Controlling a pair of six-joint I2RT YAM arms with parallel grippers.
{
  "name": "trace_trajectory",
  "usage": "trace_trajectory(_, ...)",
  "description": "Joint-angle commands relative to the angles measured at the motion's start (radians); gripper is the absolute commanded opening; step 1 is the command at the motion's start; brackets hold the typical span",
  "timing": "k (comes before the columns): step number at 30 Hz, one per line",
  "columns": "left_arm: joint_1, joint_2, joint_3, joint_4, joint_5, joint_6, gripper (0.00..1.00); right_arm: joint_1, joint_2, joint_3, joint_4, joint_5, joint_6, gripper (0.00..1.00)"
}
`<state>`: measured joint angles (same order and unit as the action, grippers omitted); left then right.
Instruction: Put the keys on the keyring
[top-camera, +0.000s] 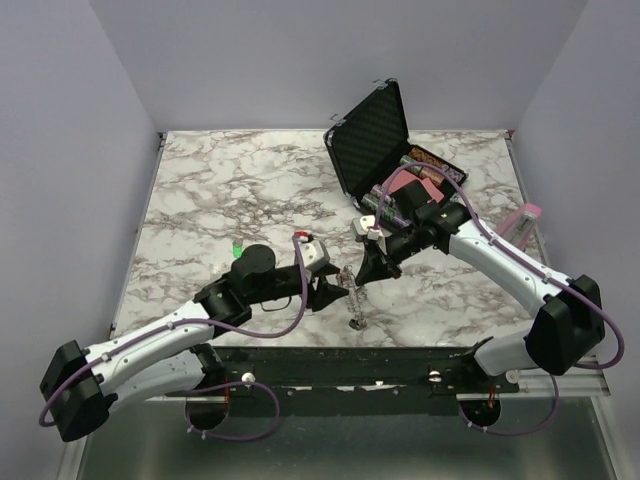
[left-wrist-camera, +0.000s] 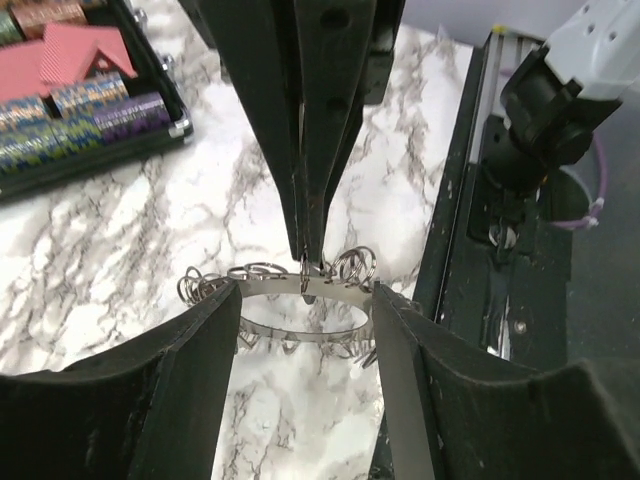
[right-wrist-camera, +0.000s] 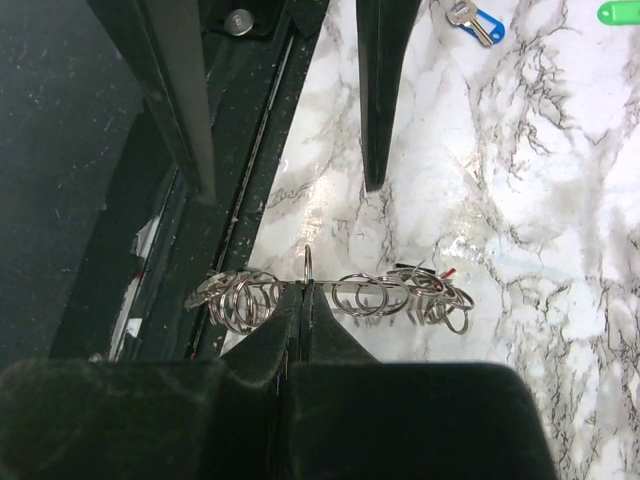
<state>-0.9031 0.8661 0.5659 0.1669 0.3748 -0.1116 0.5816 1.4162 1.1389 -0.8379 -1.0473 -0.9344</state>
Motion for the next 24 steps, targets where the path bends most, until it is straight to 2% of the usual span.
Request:
trace_trajectory(1, 0.003, 0.094, 0.052, 0.0, 0.038, -0.008, 0.59, 0.006, 0.004, 0.032, -0.023, 0.013, -0.012, 0.0)
trace_trajectory(11, 0.001, 0.189, 0.103, -0.013, 0.065, -0.016, 0.38, 0.004, -0.003, 0.03, -0.023, 0.003, -0.014, 0.0)
trace_trajectory(24, 0.001, 0.221, 0.109, -0.032, 0.105, -0.007, 0.32, 0.006, 0.001, 0.03, -0.027, -0.023, -0.012, 0.0)
